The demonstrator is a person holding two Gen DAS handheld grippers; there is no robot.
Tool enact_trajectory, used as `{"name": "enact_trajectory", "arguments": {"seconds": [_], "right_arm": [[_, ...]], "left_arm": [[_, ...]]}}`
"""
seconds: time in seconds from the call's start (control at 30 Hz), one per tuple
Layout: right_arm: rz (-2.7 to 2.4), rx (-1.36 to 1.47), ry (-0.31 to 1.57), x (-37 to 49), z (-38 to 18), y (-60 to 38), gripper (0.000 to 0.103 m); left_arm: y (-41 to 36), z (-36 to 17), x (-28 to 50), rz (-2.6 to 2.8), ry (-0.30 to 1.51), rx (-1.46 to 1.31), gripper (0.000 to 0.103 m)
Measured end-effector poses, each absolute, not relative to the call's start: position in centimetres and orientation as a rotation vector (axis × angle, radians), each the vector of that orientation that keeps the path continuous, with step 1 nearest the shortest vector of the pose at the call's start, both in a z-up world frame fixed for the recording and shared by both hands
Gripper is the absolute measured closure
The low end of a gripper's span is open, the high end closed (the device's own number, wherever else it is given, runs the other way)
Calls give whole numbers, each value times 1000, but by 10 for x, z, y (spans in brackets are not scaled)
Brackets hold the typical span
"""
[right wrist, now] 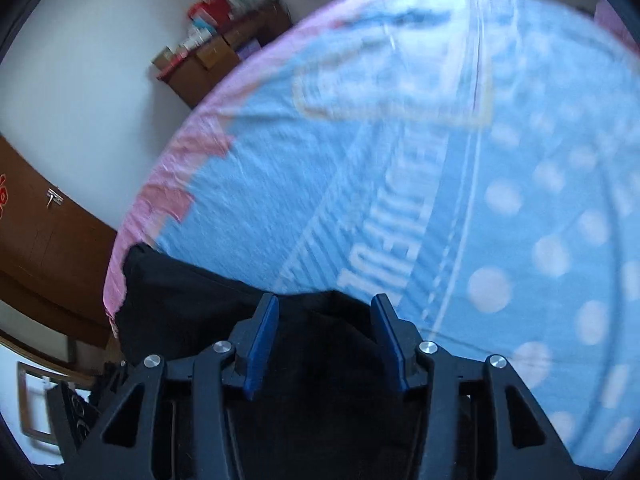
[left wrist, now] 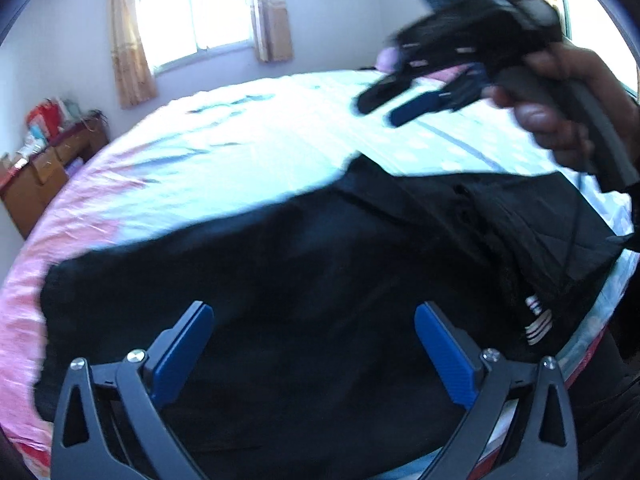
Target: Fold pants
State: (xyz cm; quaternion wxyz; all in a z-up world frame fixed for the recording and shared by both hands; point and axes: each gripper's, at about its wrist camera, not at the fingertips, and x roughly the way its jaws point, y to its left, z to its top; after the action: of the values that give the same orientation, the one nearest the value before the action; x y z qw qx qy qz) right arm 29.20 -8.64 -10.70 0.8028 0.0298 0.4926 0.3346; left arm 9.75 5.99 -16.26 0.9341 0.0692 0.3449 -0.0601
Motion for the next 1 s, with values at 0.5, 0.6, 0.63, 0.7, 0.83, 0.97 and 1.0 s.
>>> {"name": "enact_trajectory", "arguments": {"seconds": [0.5,0.6,0.63,0.7,0.83,0.97,1.0], "right_arm": [[721,70,870,152,-91,-134,49],[711,117,920,143,-113,-138,49],[706,113,934,142,-119,-138,49],[684,99,949,140,-130,-140,49],[627,148,999,144,-151,-154,49],[599,199,1007,147,-159,-160,49],[601,203,1002,147,-159,-159,49]], "left_arm": [[267,-176,123,117,856,-77,2],[266,-191,130,15,879,-174,12],[264,-193,133,2,880,-180,12],[257,-194,130,-25,865,-183,15],[254,-198,138,-44,877,-187,16],[255,-195,138,-69,899,-174,14],[254,-194,137,-66,902,-164,15]]}}
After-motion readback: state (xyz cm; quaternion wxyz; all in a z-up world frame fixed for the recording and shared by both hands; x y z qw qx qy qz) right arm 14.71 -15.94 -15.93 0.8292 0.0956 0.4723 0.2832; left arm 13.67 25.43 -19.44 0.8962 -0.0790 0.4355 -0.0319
